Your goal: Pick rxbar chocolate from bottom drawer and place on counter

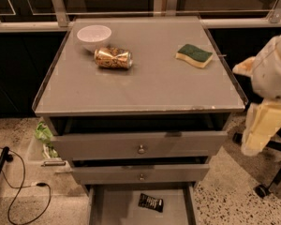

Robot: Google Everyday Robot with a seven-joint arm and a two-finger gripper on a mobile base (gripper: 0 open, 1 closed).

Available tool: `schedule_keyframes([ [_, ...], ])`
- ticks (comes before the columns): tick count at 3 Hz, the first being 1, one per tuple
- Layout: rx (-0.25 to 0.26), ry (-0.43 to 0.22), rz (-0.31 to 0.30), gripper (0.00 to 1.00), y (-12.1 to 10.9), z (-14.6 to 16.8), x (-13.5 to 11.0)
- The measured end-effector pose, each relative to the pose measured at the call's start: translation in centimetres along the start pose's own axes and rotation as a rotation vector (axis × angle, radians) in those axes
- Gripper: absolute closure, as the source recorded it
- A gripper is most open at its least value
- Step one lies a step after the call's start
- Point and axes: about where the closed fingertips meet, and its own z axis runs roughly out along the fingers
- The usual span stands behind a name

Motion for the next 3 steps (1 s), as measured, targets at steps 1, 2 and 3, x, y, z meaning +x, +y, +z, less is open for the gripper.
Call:
schedule_keyframes([
  [1, -0.01, -0.01, -0.051, 0.0, 3.2, 3.9, 1.0],
  [2, -0.013, -0.084, -0.086, 0.0, 5.7, 8.8, 3.1],
  [3, 0.013, -0.094, -0.156, 0.0, 5.4, 9.1, 3.0],
])
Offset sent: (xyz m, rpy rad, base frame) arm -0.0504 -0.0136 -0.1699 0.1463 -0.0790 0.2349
